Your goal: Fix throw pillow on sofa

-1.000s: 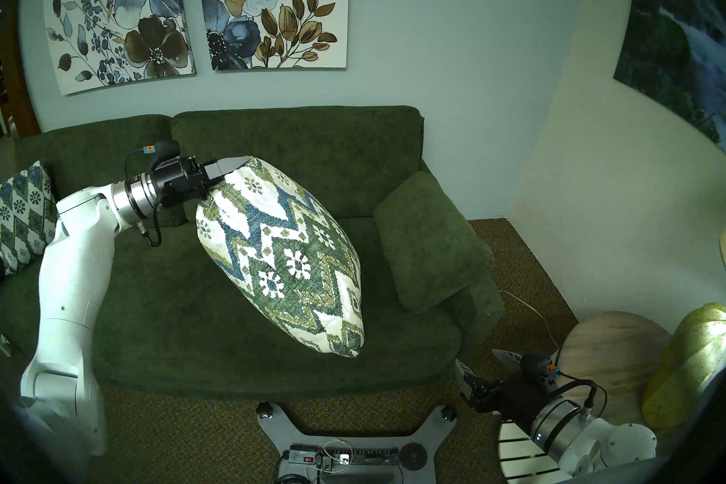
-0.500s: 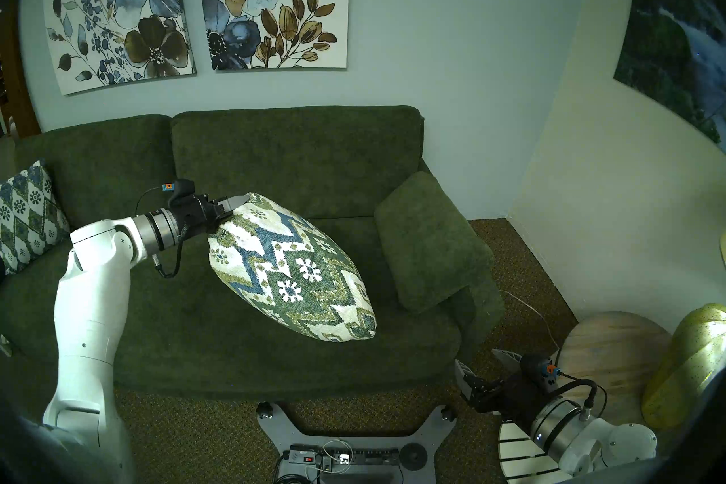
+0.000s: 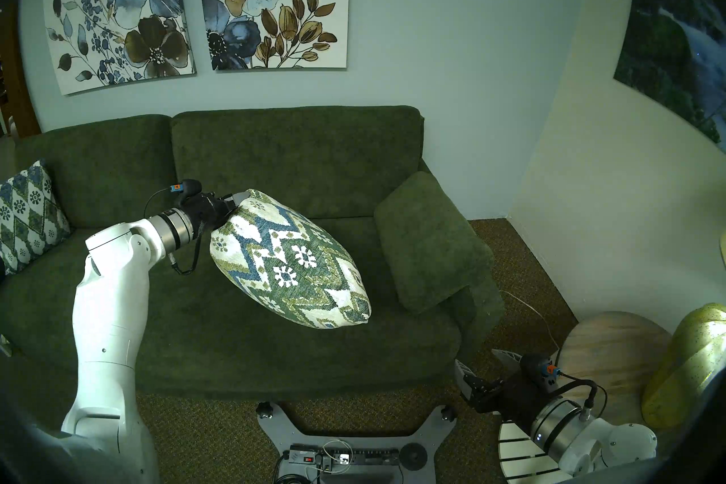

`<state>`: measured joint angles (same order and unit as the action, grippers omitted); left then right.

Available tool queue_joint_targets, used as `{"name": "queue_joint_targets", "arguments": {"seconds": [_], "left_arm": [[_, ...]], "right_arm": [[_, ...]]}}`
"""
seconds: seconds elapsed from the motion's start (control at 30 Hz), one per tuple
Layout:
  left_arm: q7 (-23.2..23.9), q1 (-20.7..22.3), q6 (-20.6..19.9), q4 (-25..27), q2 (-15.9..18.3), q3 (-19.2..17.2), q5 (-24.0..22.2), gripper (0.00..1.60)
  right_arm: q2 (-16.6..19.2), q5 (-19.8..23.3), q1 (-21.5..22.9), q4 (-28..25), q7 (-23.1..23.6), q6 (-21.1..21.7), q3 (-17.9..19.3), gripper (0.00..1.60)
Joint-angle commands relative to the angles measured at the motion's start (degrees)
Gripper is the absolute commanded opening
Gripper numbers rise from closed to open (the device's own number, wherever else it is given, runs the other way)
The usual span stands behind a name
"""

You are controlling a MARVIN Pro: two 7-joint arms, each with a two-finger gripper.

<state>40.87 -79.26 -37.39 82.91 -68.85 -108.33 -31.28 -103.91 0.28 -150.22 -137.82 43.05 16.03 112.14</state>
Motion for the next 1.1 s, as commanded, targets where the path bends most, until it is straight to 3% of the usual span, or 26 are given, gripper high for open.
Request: {"name": "queue_joint_targets", "arguments": {"seconds": [0.0, 0.57, 0.93, 1.07], "left_arm": [[-1.49, 4.93, 0.05, 0.04, -2.5, 2.97, -0.01, 0.0], [-7.12, 10.16, 1.29, -1.49, -6.06, 10.4, 1.63, 0.0], [-7.09, 10.35, 2.45, -2.48, -5.9, 11.5, 1.65, 0.0], [-6.9, 9.94, 2.51, -2.19, -5.78, 11.42, 1.46, 0.0]], "right_arm": [[0.03, 0.07, -0.02, -0.71, 0.1, -0.03, 0.01, 1.6], [-0.13, -0.05, 0.03, -0.74, 0.27, -0.01, 0.08, 1.6], [0.38, 0.03, 0.16, -0.68, 0.97, 0.06, 0.3, 1.6], [1.89, -1.92, 1.42, -1.64, 1.56, 2.36, -1.85, 1.6]]}}
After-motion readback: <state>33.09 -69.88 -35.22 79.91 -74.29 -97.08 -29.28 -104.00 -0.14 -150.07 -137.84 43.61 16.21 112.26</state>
